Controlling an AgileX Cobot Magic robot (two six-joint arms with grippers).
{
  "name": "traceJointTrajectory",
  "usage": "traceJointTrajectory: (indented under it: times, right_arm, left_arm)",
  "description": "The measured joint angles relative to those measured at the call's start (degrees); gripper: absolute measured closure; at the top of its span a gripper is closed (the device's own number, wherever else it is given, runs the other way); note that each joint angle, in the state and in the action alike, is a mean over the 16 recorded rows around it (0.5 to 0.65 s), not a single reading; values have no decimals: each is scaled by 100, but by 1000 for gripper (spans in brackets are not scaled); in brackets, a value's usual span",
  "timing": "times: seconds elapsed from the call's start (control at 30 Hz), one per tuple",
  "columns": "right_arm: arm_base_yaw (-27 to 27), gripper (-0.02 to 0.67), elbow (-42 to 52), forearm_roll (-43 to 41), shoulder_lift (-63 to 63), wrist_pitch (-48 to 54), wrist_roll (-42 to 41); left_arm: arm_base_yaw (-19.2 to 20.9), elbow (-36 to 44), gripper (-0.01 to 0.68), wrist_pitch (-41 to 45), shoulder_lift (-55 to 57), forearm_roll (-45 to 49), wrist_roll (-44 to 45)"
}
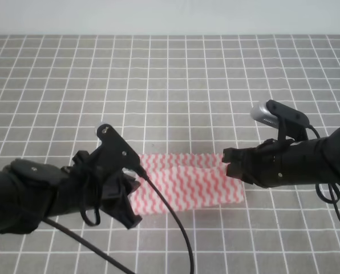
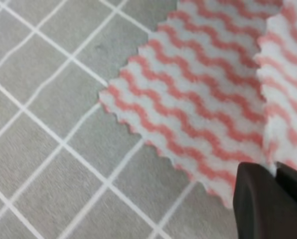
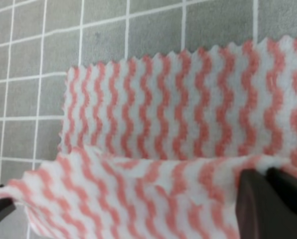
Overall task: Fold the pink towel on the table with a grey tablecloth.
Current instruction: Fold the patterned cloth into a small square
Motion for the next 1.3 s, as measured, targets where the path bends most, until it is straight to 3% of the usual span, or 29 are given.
traceJointTrajectory:
  times: [1.3]
  right_arm:
    - [-147,664,-167,87,537,-241,-21]
  left_arm:
    - [0,-587,675,-351,795,-13,182]
